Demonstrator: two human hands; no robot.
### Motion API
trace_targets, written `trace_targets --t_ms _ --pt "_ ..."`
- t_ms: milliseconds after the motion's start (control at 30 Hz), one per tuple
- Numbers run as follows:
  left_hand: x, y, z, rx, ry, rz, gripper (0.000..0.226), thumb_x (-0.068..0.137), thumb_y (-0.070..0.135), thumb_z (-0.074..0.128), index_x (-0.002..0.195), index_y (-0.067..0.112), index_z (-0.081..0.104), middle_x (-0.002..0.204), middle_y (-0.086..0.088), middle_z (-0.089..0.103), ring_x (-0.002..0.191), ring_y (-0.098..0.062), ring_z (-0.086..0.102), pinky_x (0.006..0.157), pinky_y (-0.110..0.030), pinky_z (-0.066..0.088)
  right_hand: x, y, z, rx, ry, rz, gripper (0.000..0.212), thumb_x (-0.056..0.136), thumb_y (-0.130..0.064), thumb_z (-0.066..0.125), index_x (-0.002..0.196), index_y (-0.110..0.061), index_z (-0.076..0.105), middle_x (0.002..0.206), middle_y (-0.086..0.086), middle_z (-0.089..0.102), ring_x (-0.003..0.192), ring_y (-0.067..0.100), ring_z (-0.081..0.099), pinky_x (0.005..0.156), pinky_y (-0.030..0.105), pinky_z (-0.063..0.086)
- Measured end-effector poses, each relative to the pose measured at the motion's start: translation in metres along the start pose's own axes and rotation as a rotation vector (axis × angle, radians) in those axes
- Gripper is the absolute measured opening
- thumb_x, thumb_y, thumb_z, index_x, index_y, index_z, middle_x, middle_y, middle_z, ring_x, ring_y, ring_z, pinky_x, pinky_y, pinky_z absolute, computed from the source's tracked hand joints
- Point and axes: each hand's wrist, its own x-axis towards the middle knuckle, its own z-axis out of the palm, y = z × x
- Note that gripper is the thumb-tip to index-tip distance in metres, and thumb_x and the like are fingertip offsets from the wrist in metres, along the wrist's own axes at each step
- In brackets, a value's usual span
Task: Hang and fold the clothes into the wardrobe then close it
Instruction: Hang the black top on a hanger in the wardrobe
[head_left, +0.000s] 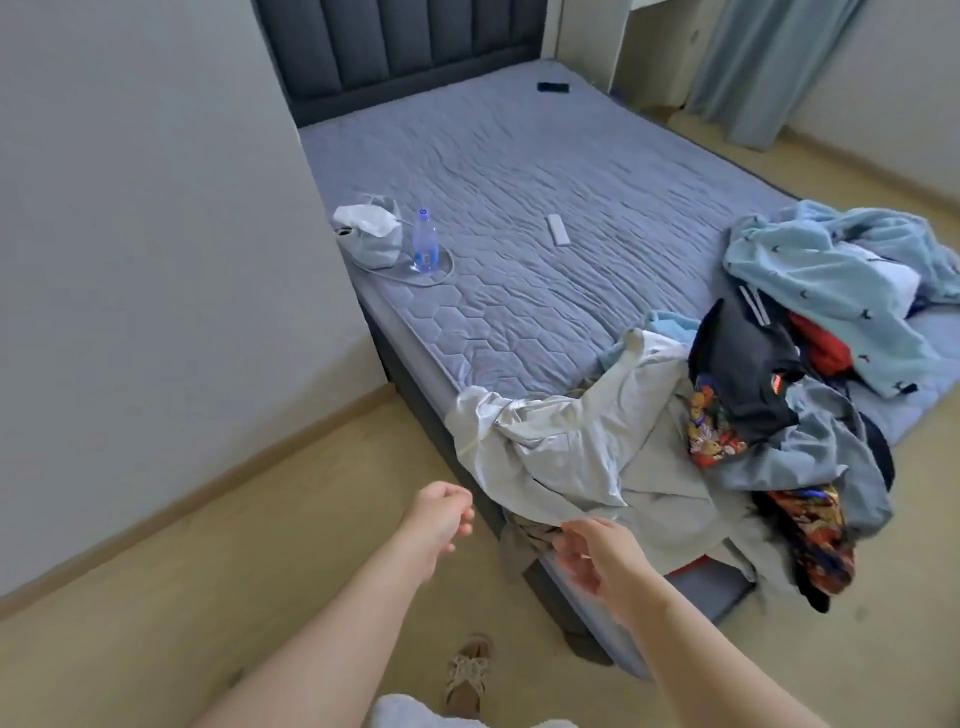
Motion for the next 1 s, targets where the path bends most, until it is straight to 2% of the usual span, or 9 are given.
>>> trace_targets --t_ms 67,167,333,533,633,700,800,933,1000 --pt "0.013 0.018 0.023 0.071 -0.048 -0.014 0.013 0.093 0.014 0.046 0.084 0.019 0.053 0.074 0.003 0.056 0.061 -0.010 0.051 0.055 -0.023 0.034 0.008 -0.009 -0.019 0.068 0.028 0.027 0.011 0.091 -0.006 0.049 0.081 -0.009 0.053 0.052 0.004 0.055 0.047 0.017 0.041 0.051 0.021 0.026" --pt "0.027 0.041 0.060 0.140 -0.105 -0.016 0.014 0.093 0.015 0.046 0.082 0.020 0.052 0.074 0.003 0.055 0.059 -0.009 0.050 0.055 -0.023 0.033 0.019 -0.024 -0.051 0.127 0.068 0.050 0.009 0.091 -0.004 0.047 0.084 -0.008 0.052 0.063 0.007 0.053 0.052 0.019 0.042 0.053 0.022 0.028" --pt "0.050 0.073 0.121 0.174 -0.130 -0.017 0.011 0.094 0.017 0.044 0.089 0.018 0.054 0.075 0.002 0.056 0.062 -0.010 0.050 0.056 -0.021 0.034 0.051 -0.049 -0.108 0.033 0.106 0.059 0.011 0.093 -0.012 0.047 0.088 -0.011 0.057 0.078 0.008 0.061 0.064 0.020 0.054 0.059 0.026 0.041" --pt "0.082 0.095 0.215 0.086 -0.043 -0.065 0.013 0.095 0.015 0.045 0.085 0.017 0.054 0.073 0.001 0.055 0.061 -0.010 0.050 0.049 -0.018 0.040 0.122 -0.105 -0.195 -0.112 0.065 0.067 0.012 0.092 -0.012 0.049 0.083 -0.012 0.057 0.071 0.005 0.059 0.057 0.018 0.053 0.054 0.022 0.036" --pt "0.090 0.094 0.263 0.055 -0.038 -0.135 0.015 0.094 0.013 0.046 0.082 0.017 0.054 0.070 0.000 0.054 0.060 -0.012 0.049 0.052 -0.022 0.035 0.155 -0.126 -0.237 -0.194 0.076 0.071 0.013 0.091 -0.010 0.048 0.082 -0.012 0.057 0.070 0.005 0.057 0.058 0.019 0.052 0.054 0.023 0.035" --pt "0.096 0.094 0.294 0.017 -0.027 -0.174 0.013 0.094 0.012 0.046 0.083 0.015 0.053 0.069 0.000 0.053 0.058 -0.012 0.049 0.051 -0.022 0.032 0.181 -0.136 -0.262 -0.243 0.086 0.059 0.015 0.090 -0.006 0.045 0.080 -0.010 0.056 0.066 0.006 0.051 0.053 0.018 0.046 0.048 0.021 0.031" --pt "0.107 0.094 0.333 0.057 -0.016 -0.196 0.016 0.094 0.014 0.046 0.080 0.020 0.053 0.070 0.003 0.056 0.057 -0.008 0.050 0.050 -0.020 0.031 0.217 -0.142 -0.286 -0.317 0.075 0.052 0.016 0.088 -0.004 0.043 0.079 -0.008 0.055 0.067 0.007 0.050 0.052 0.018 0.043 0.044 0.022 0.030" --pt "0.125 0.092 0.369 0.124 -0.007 -0.241 0.017 0.094 0.019 0.046 0.080 0.024 0.053 0.074 0.005 0.059 0.061 -0.006 0.053 0.052 -0.019 0.035 0.254 -0.140 -0.314 -0.302 0.088 0.066 0.022 0.089 -0.006 0.044 0.068 -0.009 0.051 0.064 0.007 0.045 0.050 0.018 0.038 0.039 0.020 0.027" --pt "0.129 0.089 0.383 0.147 -0.010 -0.257 0.016 0.095 0.021 0.045 0.082 0.023 0.054 0.075 0.005 0.059 0.061 -0.007 0.053 0.052 -0.019 0.036 0.265 -0.140 -0.327 -0.260 0.088 0.075 0.017 0.091 -0.008 0.045 0.075 -0.001 0.049 0.067 0.005 0.039 0.052 0.016 0.036 0.042 0.020 0.027"
